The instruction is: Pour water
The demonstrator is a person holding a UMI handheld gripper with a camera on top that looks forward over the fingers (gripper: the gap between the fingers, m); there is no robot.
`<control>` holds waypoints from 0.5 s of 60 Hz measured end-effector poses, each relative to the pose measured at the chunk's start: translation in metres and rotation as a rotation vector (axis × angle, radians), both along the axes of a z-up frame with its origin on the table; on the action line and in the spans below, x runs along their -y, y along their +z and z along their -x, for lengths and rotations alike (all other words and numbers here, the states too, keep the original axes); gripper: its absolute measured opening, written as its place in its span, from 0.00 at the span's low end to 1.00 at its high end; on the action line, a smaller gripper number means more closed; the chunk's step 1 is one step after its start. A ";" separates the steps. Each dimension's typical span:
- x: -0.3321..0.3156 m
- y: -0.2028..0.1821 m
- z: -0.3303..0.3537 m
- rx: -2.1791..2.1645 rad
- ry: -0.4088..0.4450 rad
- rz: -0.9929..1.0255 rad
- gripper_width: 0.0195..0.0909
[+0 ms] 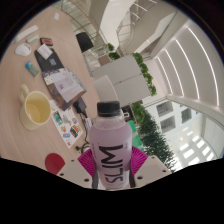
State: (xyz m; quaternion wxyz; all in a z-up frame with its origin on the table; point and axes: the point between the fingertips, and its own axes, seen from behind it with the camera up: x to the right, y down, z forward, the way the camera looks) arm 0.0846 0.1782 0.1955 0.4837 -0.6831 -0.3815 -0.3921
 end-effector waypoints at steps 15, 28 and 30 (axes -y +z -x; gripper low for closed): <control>-0.040 -0.037 0.062 1.060 0.243 0.162 0.31; -0.046 -0.041 0.093 1.275 0.306 0.280 0.31; -0.046 -0.039 0.095 1.271 0.303 0.278 0.31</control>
